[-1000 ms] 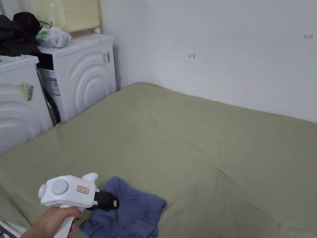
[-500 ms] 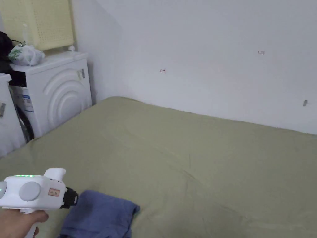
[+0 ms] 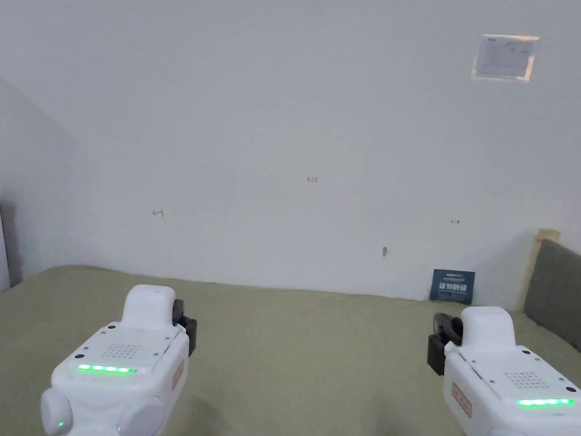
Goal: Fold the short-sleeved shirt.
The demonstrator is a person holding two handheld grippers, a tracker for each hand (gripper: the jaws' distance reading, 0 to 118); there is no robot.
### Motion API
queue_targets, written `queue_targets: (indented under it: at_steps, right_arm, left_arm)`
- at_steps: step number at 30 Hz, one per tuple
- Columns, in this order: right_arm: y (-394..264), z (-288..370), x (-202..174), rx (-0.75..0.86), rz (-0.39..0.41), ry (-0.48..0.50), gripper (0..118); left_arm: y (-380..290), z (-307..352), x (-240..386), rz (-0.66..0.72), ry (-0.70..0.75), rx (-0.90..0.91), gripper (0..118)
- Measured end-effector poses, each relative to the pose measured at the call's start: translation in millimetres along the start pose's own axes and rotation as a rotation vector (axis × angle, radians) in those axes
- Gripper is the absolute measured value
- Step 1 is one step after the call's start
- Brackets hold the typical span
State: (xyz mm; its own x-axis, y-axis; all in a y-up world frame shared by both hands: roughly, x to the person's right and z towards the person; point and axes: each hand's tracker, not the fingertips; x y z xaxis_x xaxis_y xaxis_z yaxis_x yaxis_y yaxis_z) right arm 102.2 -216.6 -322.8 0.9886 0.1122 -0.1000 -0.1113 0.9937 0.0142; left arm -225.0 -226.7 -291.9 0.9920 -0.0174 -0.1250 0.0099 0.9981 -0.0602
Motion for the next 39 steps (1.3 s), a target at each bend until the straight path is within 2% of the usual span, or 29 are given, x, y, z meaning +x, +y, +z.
queue_targets:
  at_steps: [2, 6, 9, 14, 16, 18, 19, 20, 21, 22, 23, 27, 28, 32, 39]
  right_arm:
    - [18, -2, 1, 0.030, 0.038, -0.016, 3]
    - [27, -16, 5, -0.032, -0.043, -0.003, 3]
    - [18, -18, 2, -0.051, -0.014, -0.003, 3]
    - [9, -21, 3, -0.071, -0.041, 0.021, 4]
    - [9, -22, 3, -0.070, -0.043, 0.024, 8]
    - [9, -22, 1, -0.056, -0.033, 0.010, 13]
    - [9, -22, 1, -0.053, -0.035, 0.014, 24]
    - [10, -23, 0, -0.056, -0.040, 0.020, 44]
    - [10, -24, -1, -0.061, -0.038, 0.026, 56]
    - [9, -24, -3, -0.057, -0.034, 0.024, 57]
    - [9, -24, -4, -0.050, -0.022, 0.014, 57]
    - [9, -23, -6, -0.033, -0.011, -0.003, 57]
    - [9, -23, -6, -0.029, -0.018, -0.006, 57]
    - [10, -20, -5, 0.003, -0.071, -0.027, 57]
    - [10, -20, -4, -0.011, -0.099, -0.017, 57]
  left_arm:
    - [21, 0, 14, -0.033, -0.005, 0.029, 1]
    - [47, -7, 29, 0.011, -0.033, 0.032, 1]
    - [43, -9, 37, -0.055, -0.048, 0.012, 1]
    - [35, -15, 39, -0.058, -0.046, -0.013, 1]
    - [32, -17, 40, -0.068, -0.039, -0.017, 4]
    - [31, -17, 39, -0.073, -0.039, -0.024, 16]
    - [31, -18, 37, -0.072, -0.044, -0.033, 19]
    - [30, -19, 36, -0.062, -0.047, -0.032, 25]
    - [31, -17, 36, -0.054, -0.045, -0.031, 36]
    - [30, -18, 35, -0.050, -0.044, -0.032, 53]
    - [30, -19, 34, -0.049, -0.044, -0.034, 78]
    - [25, -18, 32, -0.039, -0.042, -0.024, 113]
    - [25, -19, 31, -0.035, -0.043, -0.031, 118]
    - [25, -16, 30, -0.022, -0.030, 0.002, 118]
    - [25, -15, 29, -0.009, -0.037, -0.009, 118]
